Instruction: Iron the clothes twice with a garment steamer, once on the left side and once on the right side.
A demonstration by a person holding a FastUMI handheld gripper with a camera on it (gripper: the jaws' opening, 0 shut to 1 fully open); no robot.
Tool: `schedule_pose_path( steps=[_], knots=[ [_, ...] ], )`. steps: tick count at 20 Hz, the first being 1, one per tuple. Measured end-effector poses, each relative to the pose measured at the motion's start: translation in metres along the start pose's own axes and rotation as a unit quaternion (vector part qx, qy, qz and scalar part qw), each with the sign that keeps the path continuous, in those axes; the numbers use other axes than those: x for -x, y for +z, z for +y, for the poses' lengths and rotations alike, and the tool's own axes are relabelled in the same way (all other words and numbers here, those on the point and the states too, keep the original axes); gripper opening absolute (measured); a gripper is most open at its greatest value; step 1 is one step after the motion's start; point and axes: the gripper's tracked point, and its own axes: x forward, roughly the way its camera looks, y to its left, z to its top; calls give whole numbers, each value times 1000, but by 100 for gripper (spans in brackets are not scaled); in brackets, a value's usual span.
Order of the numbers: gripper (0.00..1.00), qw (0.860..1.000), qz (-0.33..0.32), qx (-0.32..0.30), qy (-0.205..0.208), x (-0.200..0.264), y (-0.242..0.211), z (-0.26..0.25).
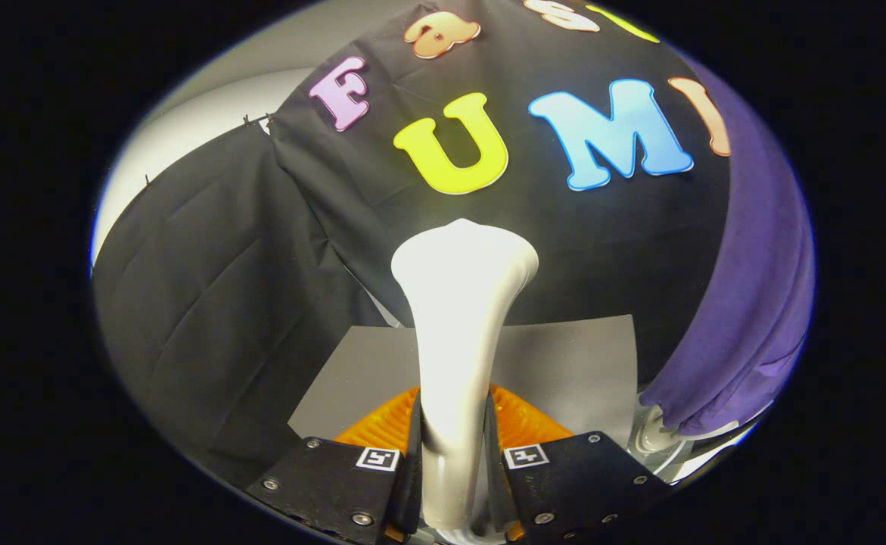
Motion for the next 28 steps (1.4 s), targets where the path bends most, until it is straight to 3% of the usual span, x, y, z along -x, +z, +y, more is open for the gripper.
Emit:
schedule_pose_path(
  steps=[6,12,17,20,23,28],
  knots=[
    [35,996,-89,32,-6,91,-26,22],
    [35,984,-158,65,-49,163,-72,26],
    [35,978,-175,72,-82,207,-124,23],
    [35,976,-191,67,-82,228,-144,30],
    [36,969,-217,75,-97,254,-131,27],
    [35,951,-272,82,-127,286,-71,18]
  ],
)
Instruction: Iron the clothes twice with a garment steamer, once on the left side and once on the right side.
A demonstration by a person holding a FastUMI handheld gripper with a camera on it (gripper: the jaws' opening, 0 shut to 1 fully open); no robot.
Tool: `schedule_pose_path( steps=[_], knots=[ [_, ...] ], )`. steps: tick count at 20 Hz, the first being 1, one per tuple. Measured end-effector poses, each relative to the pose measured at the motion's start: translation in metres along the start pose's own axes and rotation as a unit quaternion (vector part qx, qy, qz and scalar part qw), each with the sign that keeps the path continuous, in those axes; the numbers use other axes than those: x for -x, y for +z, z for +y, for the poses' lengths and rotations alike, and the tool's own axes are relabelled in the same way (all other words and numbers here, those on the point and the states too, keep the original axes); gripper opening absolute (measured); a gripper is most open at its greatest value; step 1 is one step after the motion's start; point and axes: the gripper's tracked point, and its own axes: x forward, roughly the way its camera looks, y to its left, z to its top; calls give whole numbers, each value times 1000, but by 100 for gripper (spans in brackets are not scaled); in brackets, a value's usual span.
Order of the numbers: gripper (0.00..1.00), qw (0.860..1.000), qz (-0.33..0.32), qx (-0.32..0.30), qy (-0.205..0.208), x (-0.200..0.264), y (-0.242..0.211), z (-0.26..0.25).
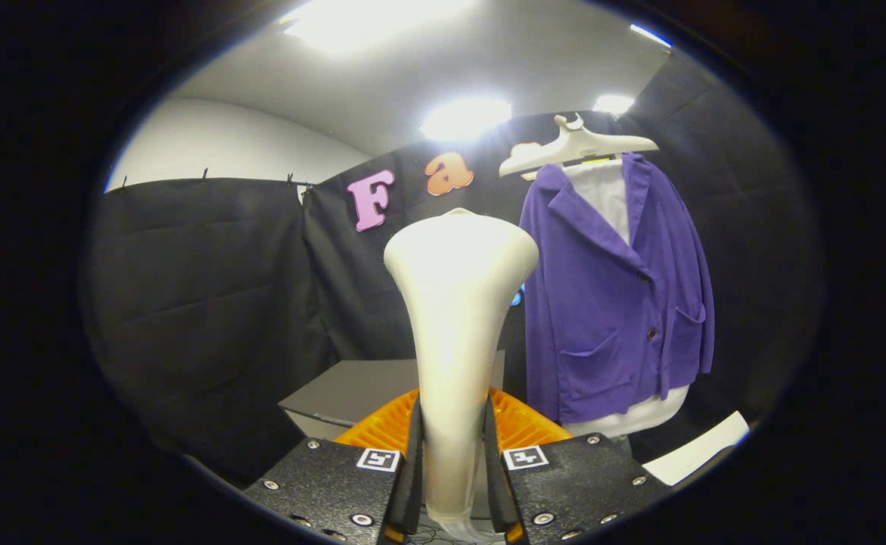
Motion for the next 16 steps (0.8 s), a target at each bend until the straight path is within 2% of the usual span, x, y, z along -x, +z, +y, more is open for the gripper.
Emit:
schedule_pose_path(
  steps=[4,8,16],
  knots=[
    [35,999,-41,8,-27,-24,58,-22],
    [35,997,-53,4,-50,-68,93,-51],
    [35,992,-52,-23,-110,-162,116,-118]
  ],
)
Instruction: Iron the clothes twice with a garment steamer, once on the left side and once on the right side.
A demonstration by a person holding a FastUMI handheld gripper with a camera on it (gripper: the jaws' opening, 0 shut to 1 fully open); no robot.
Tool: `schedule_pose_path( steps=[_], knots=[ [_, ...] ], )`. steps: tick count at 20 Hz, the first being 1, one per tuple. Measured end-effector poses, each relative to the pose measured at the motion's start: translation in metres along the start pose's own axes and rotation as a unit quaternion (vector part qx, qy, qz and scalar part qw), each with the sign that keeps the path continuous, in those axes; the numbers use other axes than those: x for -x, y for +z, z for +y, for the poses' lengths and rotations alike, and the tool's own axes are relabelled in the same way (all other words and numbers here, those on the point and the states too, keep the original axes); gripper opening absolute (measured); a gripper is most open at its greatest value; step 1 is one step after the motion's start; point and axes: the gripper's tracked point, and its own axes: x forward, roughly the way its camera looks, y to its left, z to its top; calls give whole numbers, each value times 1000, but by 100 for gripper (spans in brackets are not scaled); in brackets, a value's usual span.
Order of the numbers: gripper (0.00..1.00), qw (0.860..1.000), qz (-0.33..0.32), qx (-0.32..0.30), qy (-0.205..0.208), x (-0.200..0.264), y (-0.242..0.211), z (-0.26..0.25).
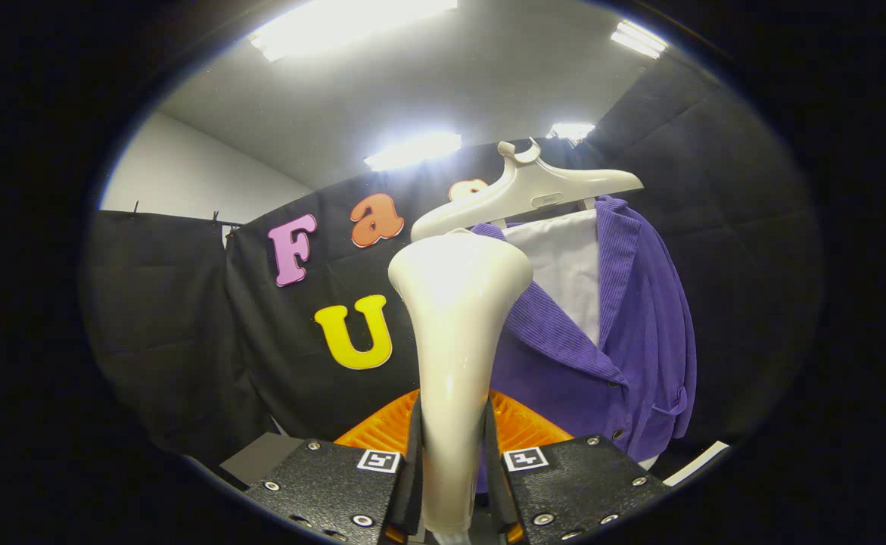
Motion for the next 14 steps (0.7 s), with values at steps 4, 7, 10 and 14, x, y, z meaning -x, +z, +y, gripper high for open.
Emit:
schedule_pose_path(
  steps=[4,7,10,14],
  knots=[
    [35,1000,22,7,-21,-30,-18,-18],
    [35,999,35,9,-32,-33,-40,-31],
    [35,997,60,5,-47,-32,-74,-48],
    [36,992,108,-4,-60,-23,-128,-66]
  ],
)
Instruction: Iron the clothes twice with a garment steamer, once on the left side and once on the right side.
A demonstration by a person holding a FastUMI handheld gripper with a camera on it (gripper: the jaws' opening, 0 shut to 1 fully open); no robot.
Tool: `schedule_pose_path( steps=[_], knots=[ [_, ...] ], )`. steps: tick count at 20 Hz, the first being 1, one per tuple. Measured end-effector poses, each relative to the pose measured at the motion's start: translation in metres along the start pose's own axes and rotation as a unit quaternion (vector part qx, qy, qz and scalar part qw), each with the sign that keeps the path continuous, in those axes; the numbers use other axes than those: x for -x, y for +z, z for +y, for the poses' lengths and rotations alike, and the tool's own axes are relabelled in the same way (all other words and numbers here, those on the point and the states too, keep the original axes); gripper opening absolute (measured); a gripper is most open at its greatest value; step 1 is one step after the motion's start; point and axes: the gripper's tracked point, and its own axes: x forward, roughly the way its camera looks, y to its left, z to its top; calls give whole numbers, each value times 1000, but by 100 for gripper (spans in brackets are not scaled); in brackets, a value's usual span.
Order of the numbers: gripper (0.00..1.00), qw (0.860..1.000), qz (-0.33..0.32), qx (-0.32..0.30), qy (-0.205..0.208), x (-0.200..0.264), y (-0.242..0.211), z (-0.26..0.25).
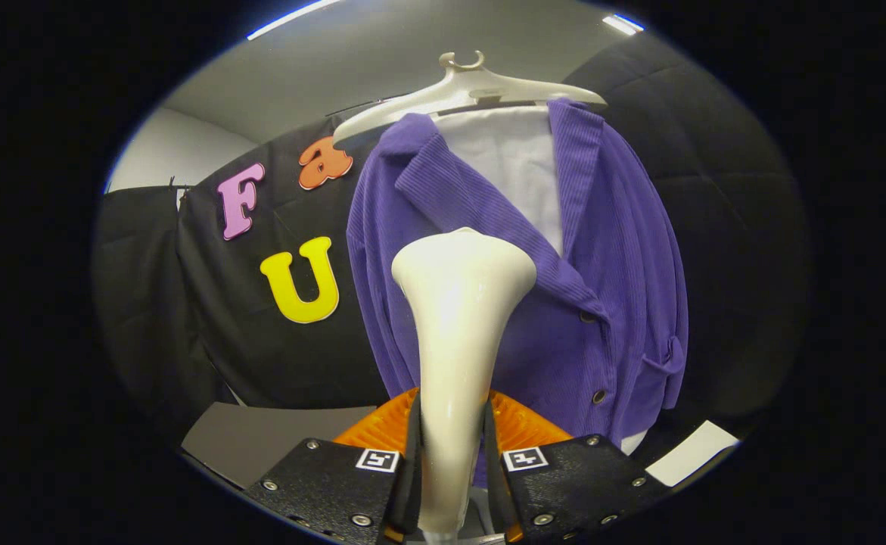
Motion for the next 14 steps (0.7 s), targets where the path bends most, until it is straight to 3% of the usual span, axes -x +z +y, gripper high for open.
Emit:
schedule_pose_path(
  steps=[14],
  knots=[
    [36,992,120,-12,-28,-1,-148,-45]
  ],
)
